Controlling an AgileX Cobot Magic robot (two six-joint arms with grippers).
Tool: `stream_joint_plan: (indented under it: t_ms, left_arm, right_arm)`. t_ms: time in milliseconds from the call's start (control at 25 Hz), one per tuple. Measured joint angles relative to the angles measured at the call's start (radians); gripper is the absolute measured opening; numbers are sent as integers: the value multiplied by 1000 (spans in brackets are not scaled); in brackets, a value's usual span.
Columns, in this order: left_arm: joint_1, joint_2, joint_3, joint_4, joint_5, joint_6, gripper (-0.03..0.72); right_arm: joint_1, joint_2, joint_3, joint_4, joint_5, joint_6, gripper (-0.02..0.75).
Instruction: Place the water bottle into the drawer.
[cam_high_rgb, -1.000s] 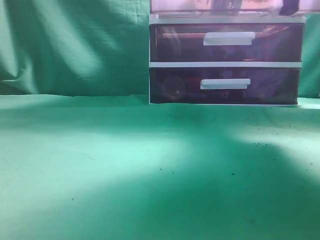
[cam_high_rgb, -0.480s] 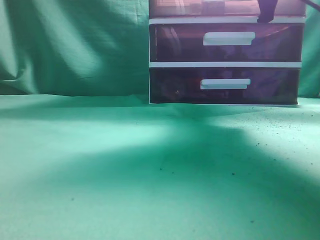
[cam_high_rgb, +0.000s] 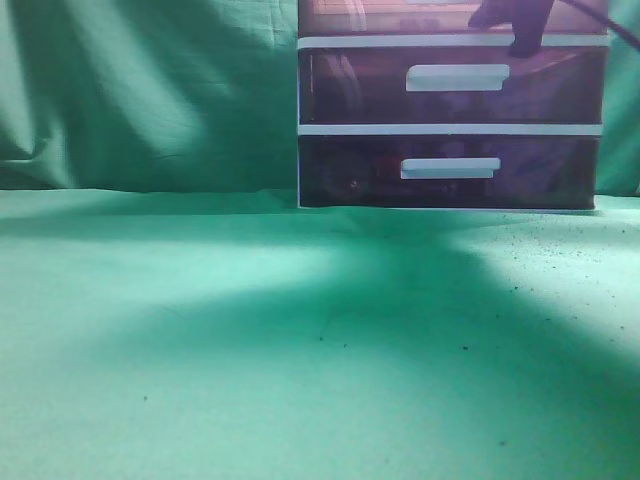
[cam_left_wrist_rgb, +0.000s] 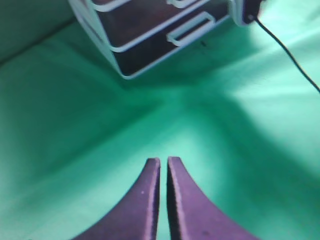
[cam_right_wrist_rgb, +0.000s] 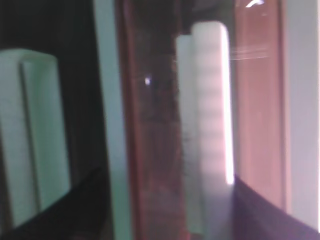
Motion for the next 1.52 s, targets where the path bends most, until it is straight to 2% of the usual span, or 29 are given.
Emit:
stream_joint_plan:
  t_ms: [80, 360, 480, 600, 640, 680, 760, 880, 1000, 1120, 1240, 1360, 1520]
  left_arm:
    - [0, 0, 0, 29, -12, -9, 0]
    - [0, 0, 0, 55, -14, -26, 0]
    - [0, 0, 0, 57, -14, -26, 0]
    - [0, 0, 0, 46, -16, -35, 0]
    - [0, -4, 0, 29, -11, -37, 0]
    - [0, -8, 0, -3, -5, -40, 0]
    - [0, -38, 20, -71, -1, -36, 0]
    - [0, -133, 103, -109, -22, -33, 0]
    - [0, -271, 229, -126, -86, -33, 0]
    - [0, -439, 376, -138, -156, -32, 0]
    - [0, -611, 530, -138, -210, -32, 0]
    - [0, -774, 675, -138, -256, -31, 0]
    - [0, -955, 844, -138, -301, -31, 0]
  right_arm:
    - [14, 0, 0, 3, 25, 2, 517]
    - [34, -63, 0, 44, 55, 4, 512]
    - [34, -119, 0, 108, 84, 4, 512]
    - [34, -181, 0, 228, 212, 4, 512]
    - [34, -203, 0, 271, 285, 4, 456]
    - [34, -232, 2, 324, 366, 4, 452]
    - [34, -304, 2, 435, 523, 4, 330]
    - [34, -425, 2, 541, 748, 44, 111]
    - [34, -543, 2, 587, 935, 226, 0]
    - [34, -638, 2, 576, 1086, 469, 0]
    - [34, -722, 2, 569, 1159, 650, 0]
    - [34, -802, 15, 567, 1183, 732, 0]
    - [34, -933, 134, 579, 1165, 761, 0]
